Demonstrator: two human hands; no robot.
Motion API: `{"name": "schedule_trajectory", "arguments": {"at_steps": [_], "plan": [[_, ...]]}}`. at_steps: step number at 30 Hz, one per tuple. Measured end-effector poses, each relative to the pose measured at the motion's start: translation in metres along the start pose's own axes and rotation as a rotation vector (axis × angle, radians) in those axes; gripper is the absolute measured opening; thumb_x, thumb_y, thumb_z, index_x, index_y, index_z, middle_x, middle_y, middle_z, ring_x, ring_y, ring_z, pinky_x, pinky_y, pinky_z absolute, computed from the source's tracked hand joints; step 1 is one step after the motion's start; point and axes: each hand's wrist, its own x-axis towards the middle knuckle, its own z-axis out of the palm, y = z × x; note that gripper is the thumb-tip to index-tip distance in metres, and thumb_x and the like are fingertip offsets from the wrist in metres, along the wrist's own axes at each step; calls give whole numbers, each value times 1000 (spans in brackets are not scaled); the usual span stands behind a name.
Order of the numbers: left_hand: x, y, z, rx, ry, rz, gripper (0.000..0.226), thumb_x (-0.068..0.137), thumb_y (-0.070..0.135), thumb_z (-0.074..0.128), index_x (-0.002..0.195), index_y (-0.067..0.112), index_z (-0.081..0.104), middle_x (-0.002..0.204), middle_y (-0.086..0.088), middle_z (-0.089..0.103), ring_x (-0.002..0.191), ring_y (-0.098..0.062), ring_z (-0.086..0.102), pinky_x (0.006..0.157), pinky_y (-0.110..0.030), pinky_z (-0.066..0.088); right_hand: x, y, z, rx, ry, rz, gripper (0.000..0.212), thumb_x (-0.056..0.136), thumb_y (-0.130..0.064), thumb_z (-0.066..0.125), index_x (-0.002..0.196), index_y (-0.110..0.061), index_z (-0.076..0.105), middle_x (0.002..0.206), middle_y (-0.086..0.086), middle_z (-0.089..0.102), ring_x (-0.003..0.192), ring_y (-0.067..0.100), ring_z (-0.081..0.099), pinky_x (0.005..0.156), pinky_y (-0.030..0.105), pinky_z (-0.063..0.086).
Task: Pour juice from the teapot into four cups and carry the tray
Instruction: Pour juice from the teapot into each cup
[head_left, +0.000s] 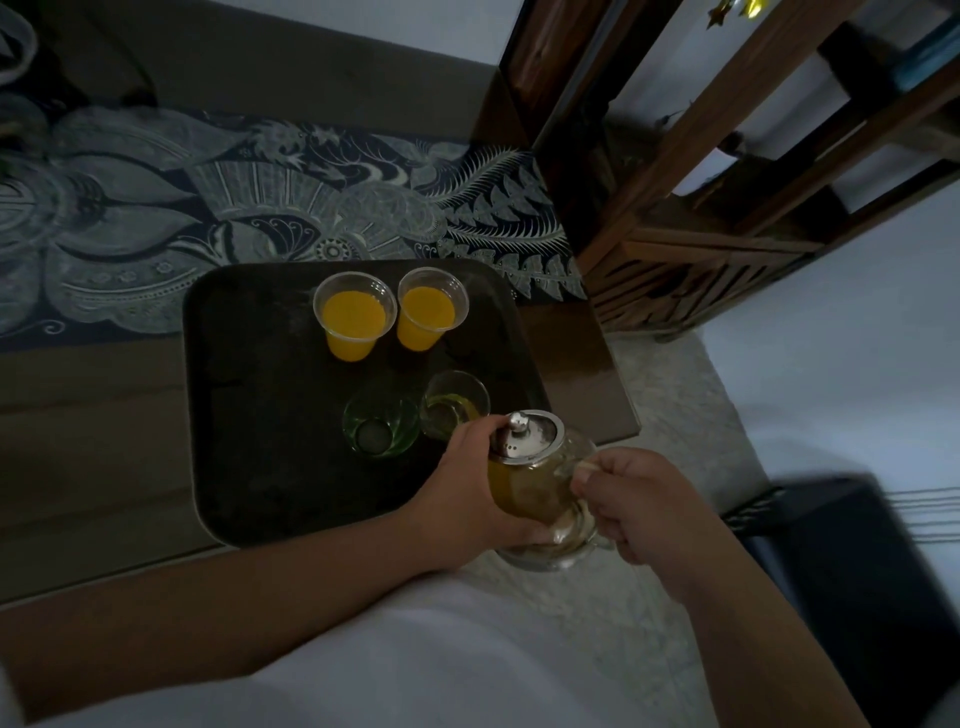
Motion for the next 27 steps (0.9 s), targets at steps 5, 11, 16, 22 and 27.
{"name": "schedule_trajectory", "arguments": {"at_steps": [5,11,16,22,27], "plan": [[1,0,0,-29,-18,-10,106,57,29,94,136,36,25,132,14,28,119,-3,39,92,-16,37,-1,-4,-1,-39,3,-15,25,93,-12,55,68,-12,56,45,-4,42,37,8,34,35,18,23],[2,-3,1,-46,-26,-24,112,59,27,94,146,28,22,138,9,29,122,-7,40,95,-20,38,-1,-8,-1,-103,19,-51,24,92,-14,57,69,-7,59,45,1,45,39,12,37,36,18,25],[4,-7,1,-66,-24,-31,116,56,30,94,146,29,22,140,8,30,124,-9,41,99,-26,43,-1,-10,-1,-143,32,-73,29,91,-16,57,63,-10,58,48,5,49,40,13,37,38,21,26],[7,-10,3,-85,-26,-27,116,48,43,92,141,40,22,141,9,35,125,-10,44,102,-33,47,-2,-14,-2,-221,34,-85,25,90,-15,59,66,-11,59,48,2,52,37,7,39,38,21,29],[9,-13,4,-62,-35,-26,118,43,54,89,142,42,25,140,10,39,125,-11,47,101,-39,50,-2,-15,-1,-276,48,-101,25,90,-13,58,65,-11,59,43,-2,52,33,4,39,35,19,29]]}}
